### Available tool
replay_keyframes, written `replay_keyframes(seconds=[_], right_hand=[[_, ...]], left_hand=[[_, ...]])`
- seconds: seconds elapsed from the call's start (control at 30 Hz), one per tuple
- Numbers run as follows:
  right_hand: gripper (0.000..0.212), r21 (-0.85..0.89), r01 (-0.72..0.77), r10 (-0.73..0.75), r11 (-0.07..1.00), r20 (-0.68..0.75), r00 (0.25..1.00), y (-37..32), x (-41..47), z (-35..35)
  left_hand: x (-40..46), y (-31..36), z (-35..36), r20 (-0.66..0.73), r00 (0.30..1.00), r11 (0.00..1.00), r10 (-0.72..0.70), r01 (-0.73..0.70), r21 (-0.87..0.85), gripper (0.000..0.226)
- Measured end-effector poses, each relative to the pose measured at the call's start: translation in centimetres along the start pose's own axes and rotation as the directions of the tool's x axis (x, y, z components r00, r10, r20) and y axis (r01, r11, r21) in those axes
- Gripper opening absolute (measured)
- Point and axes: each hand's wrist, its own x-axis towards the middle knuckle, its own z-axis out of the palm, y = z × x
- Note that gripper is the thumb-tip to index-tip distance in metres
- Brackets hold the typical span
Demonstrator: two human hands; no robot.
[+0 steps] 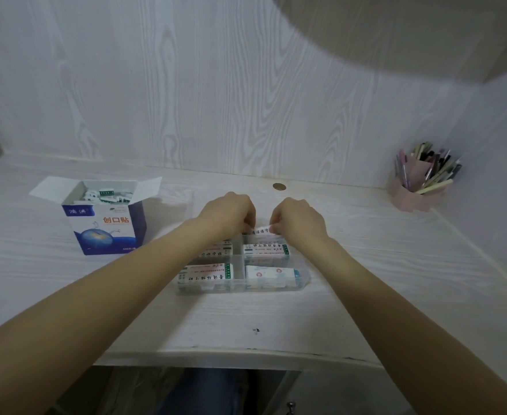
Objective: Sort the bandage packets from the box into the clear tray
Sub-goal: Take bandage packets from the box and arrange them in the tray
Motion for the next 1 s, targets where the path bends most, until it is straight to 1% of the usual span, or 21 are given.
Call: replay_keyframes(seconds=[0.1, 0.27, 0.4, 0.53, 0.67, 0.77, 0.83, 0.87, 0.93, 1.0], right_hand=[[0.019, -0.115, 0.029, -0.028, 0.993, 0.012, 1.000, -0.4, 0.2, 0.1], [0.022, -0.216, 0.058, -0.056, 0.975, 0.016, 0.998, -0.7, 0.4, 0.5], [0.023, -0.272, 0.069, -0.065, 0.960, 0.025, 0.998, -0.9, 0.6, 0.5], [0.025, -0.269, 0.078, -0.066, 0.960, 0.056, 0.996, -1.1, 1.0, 0.3], [0.023, -0.249, 0.069, -0.050, 0.966, 0.082, 0.995, -1.1, 0.9, 0.0], [0.022, -0.196, 0.039, -0.025, 0.980, 0.073, 0.997, -1.2, 0.3, -0.7], [0.020, -0.156, 0.046, -0.042, 0.987, 0.034, 0.999, -1.5, -0.4, -1.2], [0.019, -0.115, 0.065, -0.065, 0.991, -0.003, 0.998, -2.0, -0.8, -1.4], [0.018, 0.032, 0.124, -0.121, 0.992, -0.074, 0.990, -3.1, -1.6, -1.8], [0.020, 0.185, 0.226, -0.200, 0.957, -0.149, 0.969, -5.2, -2.2, -2.0]], left_hand=[[0.1, 0.2, 0.0, 0.002, 1.000, 0.997, 0.008, -0.008, 0.078, 0.016], [0.4, 0.4, 0.2, 0.059, 0.998, 0.983, 0.019, -0.030, 0.183, 0.024], [0.6, 0.4, 0.4, 0.108, 0.994, 0.977, 0.008, -0.031, 0.213, 0.029], [0.5, 0.3, 0.1, 0.095, 0.995, 0.984, 0.016, -0.032, 0.177, 0.027], [-0.3, 0.1, -0.9, -0.002, 0.999, 0.997, 0.040, -0.040, 0.073, 0.025], [-1.7, -0.7, -2.1, -0.071, 0.997, 0.999, 0.037, -0.038, -0.003, 0.029], [-3.1, -1.3, -3.0, -0.168, 0.985, 0.996, 0.034, -0.048, -0.079, 0.030], [-4.1, -1.7, -3.7, -0.233, 0.972, 0.990, 0.033, -0.063, -0.123, 0.030], [-5.9, -2.5, -4.8, -0.350, 0.935, 0.975, 0.052, -0.123, -0.184, 0.028], [-7.9, -3.9, -6.2, -0.446, 0.890, 0.975, 0.099, -0.175, -0.134, 0.028]])
